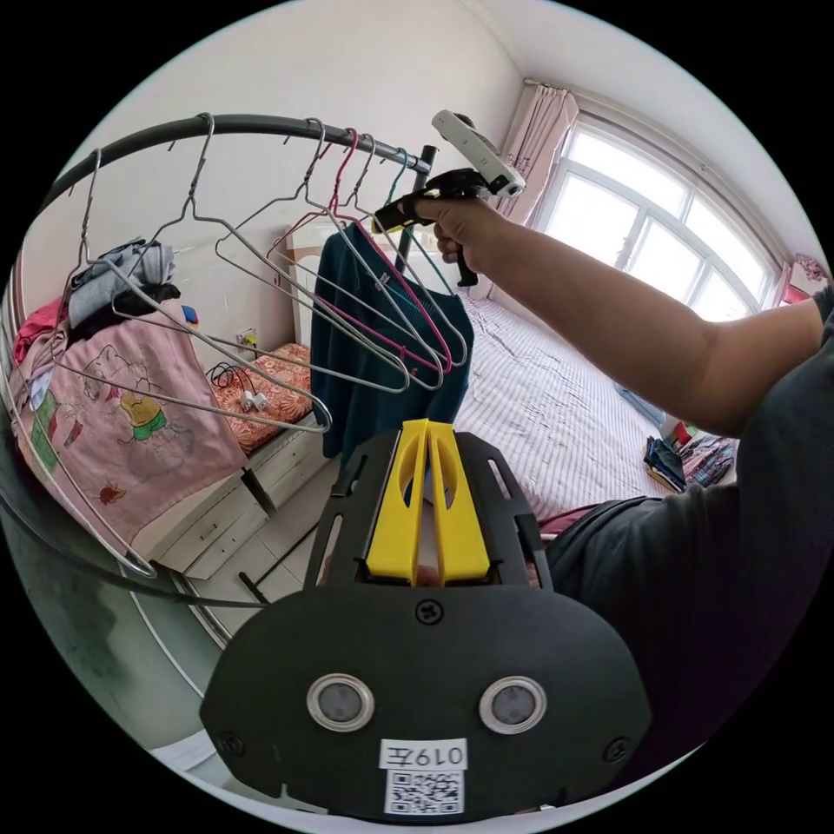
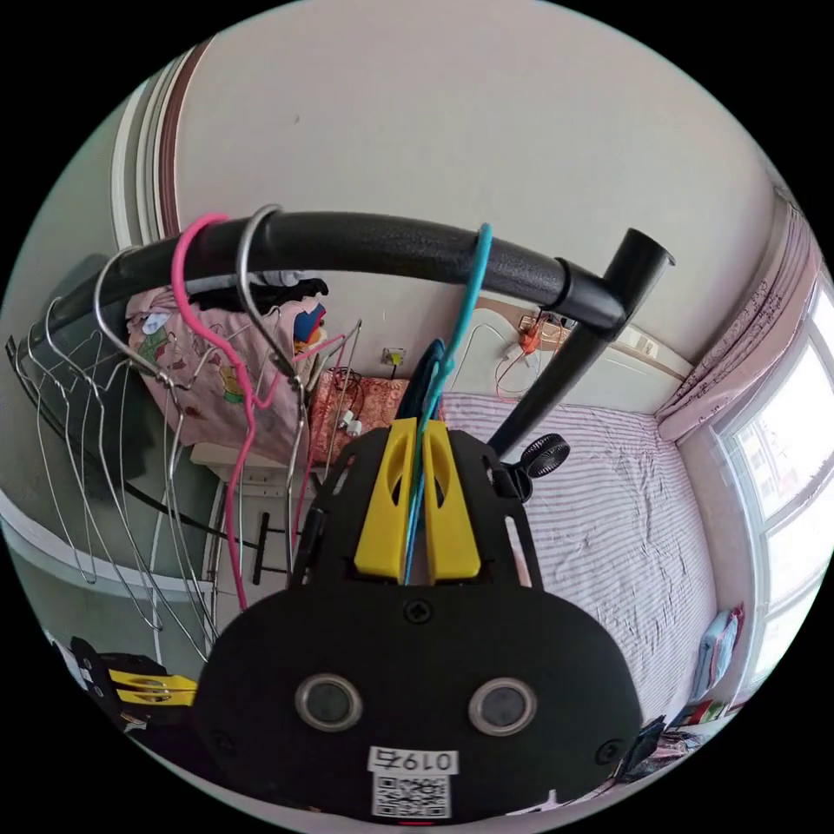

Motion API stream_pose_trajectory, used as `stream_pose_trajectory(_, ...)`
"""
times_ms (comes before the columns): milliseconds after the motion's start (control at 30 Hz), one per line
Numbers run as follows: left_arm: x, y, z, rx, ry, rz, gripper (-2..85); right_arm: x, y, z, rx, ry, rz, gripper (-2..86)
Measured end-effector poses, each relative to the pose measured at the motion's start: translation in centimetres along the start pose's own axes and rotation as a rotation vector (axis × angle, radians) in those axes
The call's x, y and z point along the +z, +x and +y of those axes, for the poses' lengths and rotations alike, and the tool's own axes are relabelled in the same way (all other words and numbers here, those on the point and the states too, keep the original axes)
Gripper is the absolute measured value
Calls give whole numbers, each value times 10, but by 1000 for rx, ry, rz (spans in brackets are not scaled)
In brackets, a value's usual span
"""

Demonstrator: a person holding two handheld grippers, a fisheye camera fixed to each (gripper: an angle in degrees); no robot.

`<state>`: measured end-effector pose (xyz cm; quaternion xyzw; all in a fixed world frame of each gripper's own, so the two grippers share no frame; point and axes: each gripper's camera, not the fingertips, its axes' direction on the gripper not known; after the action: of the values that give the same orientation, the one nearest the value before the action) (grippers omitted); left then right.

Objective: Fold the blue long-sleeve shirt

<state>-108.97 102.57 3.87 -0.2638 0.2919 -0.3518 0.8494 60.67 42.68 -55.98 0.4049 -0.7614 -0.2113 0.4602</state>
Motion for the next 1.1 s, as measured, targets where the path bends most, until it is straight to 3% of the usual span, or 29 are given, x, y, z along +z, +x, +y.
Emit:
stream_pose_trajectory(300, 9, -28, -19, 38, 4, 43, 7, 24, -11, -29, -33, -70, 19, -8)
stream_pose_trajectory(633, 31, -43, -48, 42, -32, 63, 9, 17, -10, -29, -105, -21, -7, -10)
stream_pose_trajectory(1100, 76, 0, -120, 201, -16, 150, 9, -72, 24, 0, -172, 31, -111, -10)
